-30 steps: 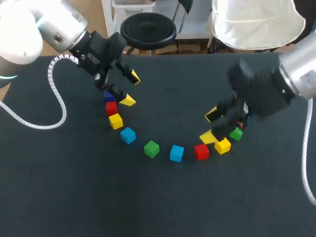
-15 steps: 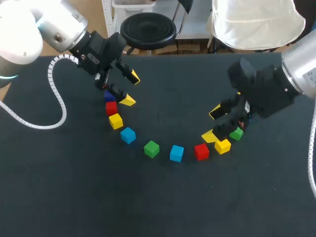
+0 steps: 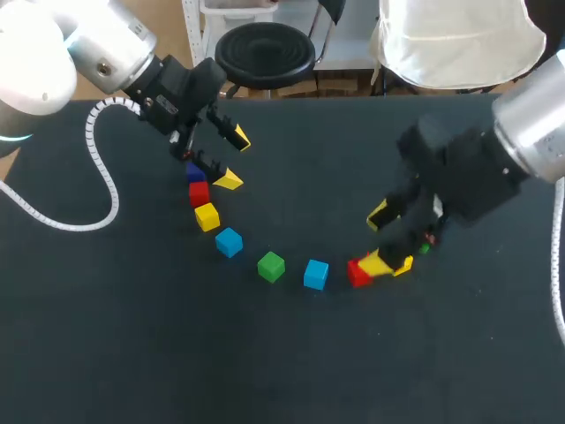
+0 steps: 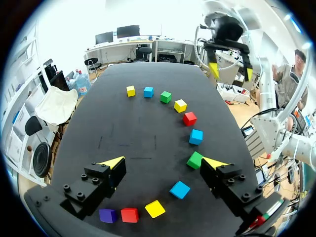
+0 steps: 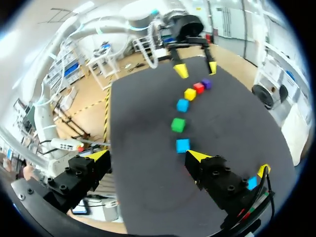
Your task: Place the blue cubes, place green cubes on the blue cubes, place the yellow cubes on the green cubes, then place the red cubes on the yellow cubes, and place purple cube on the red cubes.
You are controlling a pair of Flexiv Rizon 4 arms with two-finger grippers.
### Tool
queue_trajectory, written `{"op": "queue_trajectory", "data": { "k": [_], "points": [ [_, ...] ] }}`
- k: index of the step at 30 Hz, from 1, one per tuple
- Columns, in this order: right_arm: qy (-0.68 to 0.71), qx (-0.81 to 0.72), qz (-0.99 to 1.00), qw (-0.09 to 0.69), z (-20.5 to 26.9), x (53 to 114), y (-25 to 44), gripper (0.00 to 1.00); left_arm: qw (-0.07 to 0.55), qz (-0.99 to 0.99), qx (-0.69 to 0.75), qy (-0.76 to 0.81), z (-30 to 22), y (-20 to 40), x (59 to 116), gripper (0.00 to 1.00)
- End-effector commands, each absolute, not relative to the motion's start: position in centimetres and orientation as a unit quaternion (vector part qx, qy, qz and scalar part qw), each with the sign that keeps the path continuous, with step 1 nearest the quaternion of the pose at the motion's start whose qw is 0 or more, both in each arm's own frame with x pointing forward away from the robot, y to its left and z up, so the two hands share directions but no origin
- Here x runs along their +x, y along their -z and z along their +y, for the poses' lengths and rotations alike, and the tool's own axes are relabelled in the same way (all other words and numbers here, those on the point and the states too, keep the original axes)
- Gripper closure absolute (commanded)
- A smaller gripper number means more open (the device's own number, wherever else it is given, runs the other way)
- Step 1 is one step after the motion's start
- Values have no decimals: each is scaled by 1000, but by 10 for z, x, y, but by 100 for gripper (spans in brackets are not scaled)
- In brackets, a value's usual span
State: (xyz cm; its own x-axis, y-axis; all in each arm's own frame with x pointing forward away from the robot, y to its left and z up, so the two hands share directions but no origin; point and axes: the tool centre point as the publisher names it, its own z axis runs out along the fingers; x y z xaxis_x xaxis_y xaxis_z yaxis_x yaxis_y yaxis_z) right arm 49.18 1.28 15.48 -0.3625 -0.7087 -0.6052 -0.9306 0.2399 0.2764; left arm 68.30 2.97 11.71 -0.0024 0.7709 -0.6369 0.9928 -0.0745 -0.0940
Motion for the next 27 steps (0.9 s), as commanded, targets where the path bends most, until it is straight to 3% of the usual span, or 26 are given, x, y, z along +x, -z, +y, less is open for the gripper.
{"op": "queue_trajectory", "data": {
  "k": [1,10,22,27],
  "points": [
    [-302,-561,755,153,35,482,-149,0,197,651,678,279,29,-117,684,0],
    [-303,-616,713,140,54,472,-126,0,197,651,678,279,29,-117,684,0],
    [-272,-608,716,210,54,510,-96,0,197,651,678,279,29,-117,684,0],
    [-279,-578,746,175,55,507,-95,0,197,651,678,279,29,-117,684,0]
  ]
}}
